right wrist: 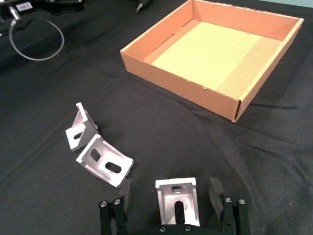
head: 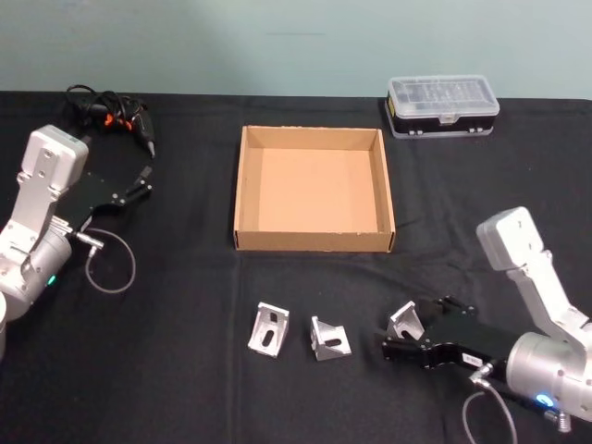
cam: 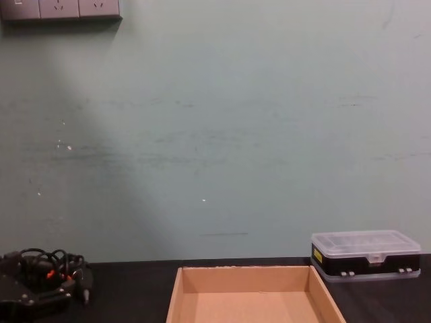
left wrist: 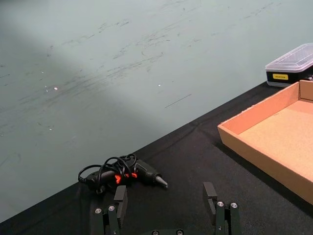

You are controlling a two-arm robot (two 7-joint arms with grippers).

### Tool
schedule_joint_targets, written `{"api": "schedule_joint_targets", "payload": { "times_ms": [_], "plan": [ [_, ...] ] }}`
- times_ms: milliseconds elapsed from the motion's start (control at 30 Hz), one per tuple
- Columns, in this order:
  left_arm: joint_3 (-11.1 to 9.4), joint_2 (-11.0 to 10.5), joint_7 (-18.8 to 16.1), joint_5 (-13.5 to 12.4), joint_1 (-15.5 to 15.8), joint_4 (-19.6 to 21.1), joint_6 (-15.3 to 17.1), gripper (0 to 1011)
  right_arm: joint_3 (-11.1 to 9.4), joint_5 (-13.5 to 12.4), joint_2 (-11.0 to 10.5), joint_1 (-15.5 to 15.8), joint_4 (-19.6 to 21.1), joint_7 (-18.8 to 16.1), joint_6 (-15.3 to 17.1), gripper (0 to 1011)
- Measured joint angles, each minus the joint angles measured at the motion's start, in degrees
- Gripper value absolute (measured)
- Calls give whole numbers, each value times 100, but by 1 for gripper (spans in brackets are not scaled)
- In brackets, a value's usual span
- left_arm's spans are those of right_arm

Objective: Use one hand to pick up the angle iron from the table and place it into the box.

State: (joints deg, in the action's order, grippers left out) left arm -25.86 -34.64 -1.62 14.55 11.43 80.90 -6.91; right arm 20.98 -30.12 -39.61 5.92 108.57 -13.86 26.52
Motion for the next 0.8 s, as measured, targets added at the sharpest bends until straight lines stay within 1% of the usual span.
{"api": "schedule_joint_targets", "payload": {
  "times_ms": [167,200,267,300,467,667,800],
  "plan": [
    [0,0,0,0,0,0,0,1011,128,237,137,-110,-95,66,17,1000],
    [0,0,0,0,0,0,0,1011,171,331,180,-152,-132,83,17,1000],
    [0,0,0,0,0,0,0,1011,212,415,226,-192,-169,105,16,1000],
    [0,0,0,0,0,0,0,1011,251,503,274,-231,-211,125,16,1000],
    [0,0,0,0,0,0,0,1011,328,755,413,-327,-328,228,22,1000],
    [0,0,0,0,0,0,0,1011,333,899,539,-368,-393,279,79,1000],
    [0,0,0,0,0,0,0,1011,308,901,582,-372,-417,278,94,1000]
  ]
}}
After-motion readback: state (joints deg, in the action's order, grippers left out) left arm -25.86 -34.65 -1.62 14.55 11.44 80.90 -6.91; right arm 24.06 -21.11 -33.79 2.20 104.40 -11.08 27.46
